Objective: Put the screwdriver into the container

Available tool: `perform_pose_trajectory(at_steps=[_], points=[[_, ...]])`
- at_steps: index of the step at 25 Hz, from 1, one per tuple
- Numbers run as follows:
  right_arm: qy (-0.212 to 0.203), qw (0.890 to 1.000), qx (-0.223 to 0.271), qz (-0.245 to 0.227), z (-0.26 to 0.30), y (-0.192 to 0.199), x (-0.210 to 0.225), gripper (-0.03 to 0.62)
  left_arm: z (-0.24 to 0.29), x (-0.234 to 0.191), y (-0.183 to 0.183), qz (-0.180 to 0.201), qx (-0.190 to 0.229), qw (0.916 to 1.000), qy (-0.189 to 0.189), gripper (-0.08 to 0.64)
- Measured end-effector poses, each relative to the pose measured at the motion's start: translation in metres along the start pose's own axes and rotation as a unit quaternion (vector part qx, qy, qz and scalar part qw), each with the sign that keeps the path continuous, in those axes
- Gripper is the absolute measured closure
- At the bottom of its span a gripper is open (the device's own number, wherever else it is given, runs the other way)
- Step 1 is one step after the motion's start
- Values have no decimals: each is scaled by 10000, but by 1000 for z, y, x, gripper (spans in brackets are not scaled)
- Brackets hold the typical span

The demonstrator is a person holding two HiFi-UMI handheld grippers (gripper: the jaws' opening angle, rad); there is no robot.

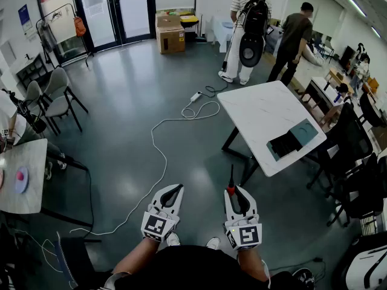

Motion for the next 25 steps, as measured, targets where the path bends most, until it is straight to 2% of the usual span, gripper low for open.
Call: perform_pose_trajectory(at_steps=[12,15,25], points=[[-48,10000,-13,-71,9,-2,-27,482,-21,-19,0,-22,11,10000,-10,554],[18,10000,39,50,14,-6,-31,482,-25,-27,1,-14,20,10000,-22,554],[132,9999,39,79,48,-11,-69,482,-48,-77,2,-49,24,10000,-38,554]])
Point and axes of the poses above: the fingertips, and each gripper's own axes: z forward along the fingers, x to its right, y out of its underside, the point moved 4 cm from there along -z, backward along the fingers, and after that the axes turned 2 degrees about -z, right-handed, at the moved point
